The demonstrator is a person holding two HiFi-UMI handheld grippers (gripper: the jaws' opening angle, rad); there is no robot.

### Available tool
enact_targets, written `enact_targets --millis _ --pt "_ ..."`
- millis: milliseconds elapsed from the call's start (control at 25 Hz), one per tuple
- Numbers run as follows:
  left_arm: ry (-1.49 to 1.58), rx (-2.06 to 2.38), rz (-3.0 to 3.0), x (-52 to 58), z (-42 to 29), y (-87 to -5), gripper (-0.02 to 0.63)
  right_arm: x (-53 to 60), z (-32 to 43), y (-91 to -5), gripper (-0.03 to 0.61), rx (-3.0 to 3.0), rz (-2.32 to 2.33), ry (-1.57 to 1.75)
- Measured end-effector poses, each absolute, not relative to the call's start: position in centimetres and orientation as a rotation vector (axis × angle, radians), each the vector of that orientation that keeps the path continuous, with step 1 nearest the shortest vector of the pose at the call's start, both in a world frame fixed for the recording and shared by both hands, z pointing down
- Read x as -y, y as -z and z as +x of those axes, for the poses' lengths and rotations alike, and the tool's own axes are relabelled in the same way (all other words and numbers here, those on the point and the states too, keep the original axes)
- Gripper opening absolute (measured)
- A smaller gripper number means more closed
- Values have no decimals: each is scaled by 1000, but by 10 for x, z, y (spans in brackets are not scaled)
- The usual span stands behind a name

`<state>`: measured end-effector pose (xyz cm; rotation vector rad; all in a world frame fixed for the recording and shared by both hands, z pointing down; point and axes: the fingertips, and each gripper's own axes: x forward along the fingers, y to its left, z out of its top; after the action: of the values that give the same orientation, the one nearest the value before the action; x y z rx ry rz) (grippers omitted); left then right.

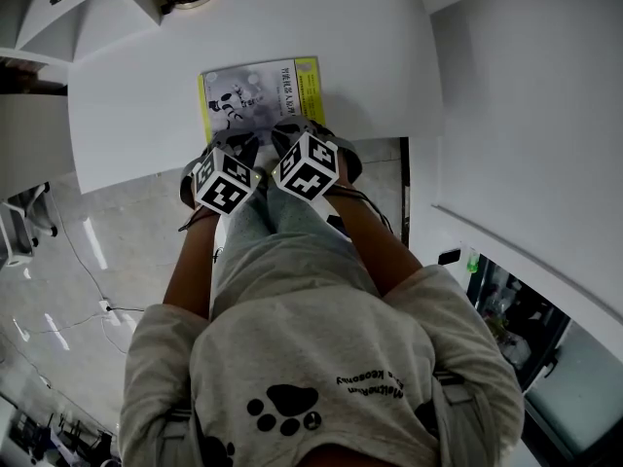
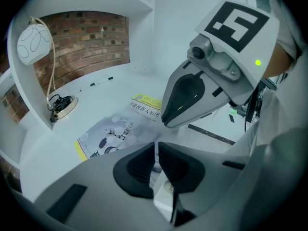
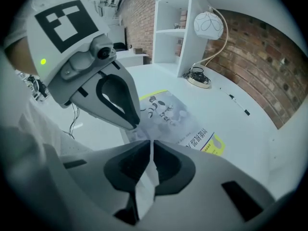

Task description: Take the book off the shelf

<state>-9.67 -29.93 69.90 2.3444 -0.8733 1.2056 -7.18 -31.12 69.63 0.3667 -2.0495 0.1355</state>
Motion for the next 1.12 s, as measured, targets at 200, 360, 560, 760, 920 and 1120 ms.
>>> enact_targets --millis 200,360,560,760,920,1120 --pt "-1141 961 2324 302 -98 -692 9 311 -74 -690 16 2065 430 -194" --pt "-1030 1059 2308 307 -100 -680 9 319 -73 -676 15 2106 547 -254" --pt "-882 1204 2297 315 -104 -654 9 330 -69 -651 15 2176 712 -367" --pt "-744 1396 2304 325 -112 -617 9 335 -62 -622 15 2257 864 -429" --pt "-646 1512 2316 333 -121 -585 9 339 -59 -599 15 2306 938 -388" --pt "-539 1595 2340 333 -125 -549 9 341 -57 -563 15 2385 1029 -311"
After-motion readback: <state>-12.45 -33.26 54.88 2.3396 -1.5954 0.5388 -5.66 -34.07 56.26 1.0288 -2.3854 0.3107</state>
